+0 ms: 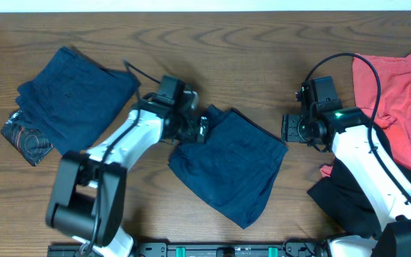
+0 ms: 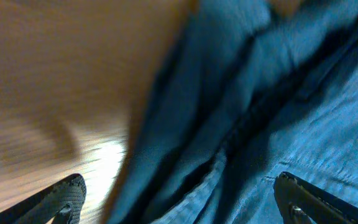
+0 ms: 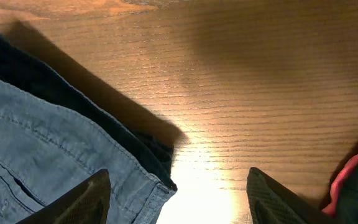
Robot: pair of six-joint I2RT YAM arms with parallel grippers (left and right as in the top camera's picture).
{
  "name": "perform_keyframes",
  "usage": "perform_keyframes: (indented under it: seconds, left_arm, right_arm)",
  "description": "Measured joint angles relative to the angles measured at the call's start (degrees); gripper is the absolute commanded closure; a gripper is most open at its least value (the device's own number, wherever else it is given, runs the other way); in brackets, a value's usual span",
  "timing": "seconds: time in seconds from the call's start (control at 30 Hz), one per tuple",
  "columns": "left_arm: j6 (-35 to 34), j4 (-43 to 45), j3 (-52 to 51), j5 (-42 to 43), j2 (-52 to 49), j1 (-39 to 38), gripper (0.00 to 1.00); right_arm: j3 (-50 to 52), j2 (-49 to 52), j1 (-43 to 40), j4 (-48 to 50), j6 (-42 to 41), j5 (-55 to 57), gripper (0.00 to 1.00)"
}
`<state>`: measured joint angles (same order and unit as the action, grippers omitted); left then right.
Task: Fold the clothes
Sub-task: 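Grasp the folded shorts' top edge with the left gripper, then carry the folded shorts left and lay them on the left stack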
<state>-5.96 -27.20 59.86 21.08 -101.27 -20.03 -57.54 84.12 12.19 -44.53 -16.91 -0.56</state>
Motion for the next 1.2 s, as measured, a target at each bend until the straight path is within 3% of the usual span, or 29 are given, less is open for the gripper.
perform_keyframes:
  seconds: [0.17, 0.2, 0.27, 0.33, 0.43, 0.73, 0.87, 1.07, 1.2]
  left_arm:
    - [3.98, -0.37, 0.52, 2.14, -3.13, -2.27, 0.02]
    - [4.46, -0.68, 0.74, 2.23, -3.37, -2.62, 0.09]
    - [4.79, -0.74, 0.92, 2.49, -3.69, -3.19, 0.5]
    - [5.4, -0.37, 0.96, 2.67, -4.26, -3.67, 0.77]
    - [6.01, 0.31, 0.94, 3.19, -5.6, -3.91, 0.94]
    - [7.3, -4.5, 7.76, 1.81, -4.85, 2.93, 0.94]
    - [7.3, -4.31, 12.22, -3.26, 0.15, 10.97, 0.94]
    - [7.02, 3.02, 14.73, -9.03, 9.27, 24.87, 0.94]
    - [4.9, 6.51, 15.08, -11.28, 10.25, 34.42, 0.94]
  right_arm:
    - [0.0, 0.0, 0.0, -0.04, 0.0, 0.02, 0.31]
    - [0.0, 0.0, -0.02, -0.02, 0.0, 0.0, 0.31]
    - [0.0, 0.0, 0.0, -0.02, 0.0, 0.04, 0.31]
    - [0.0, 0.0, 0.0, -0.02, 0.0, 0.07, 0.32]
    - [0.0, 0.0, 0.0, -0.04, 0.0, 0.09, 0.32]
    - [0.0, 0.0, 0.0, -0.87, 0.0, 0.09, 0.32]
    - [0.0, 0.0, 0.0, -1.05, 0.0, 0.11, 0.32]
    - [0.0, 0.0, 0.0, -1.05, 0.0, 0.09, 0.32]
    - [0.0, 0.0, 0.0, -1.09, 0.0, 0.09, 0.32]
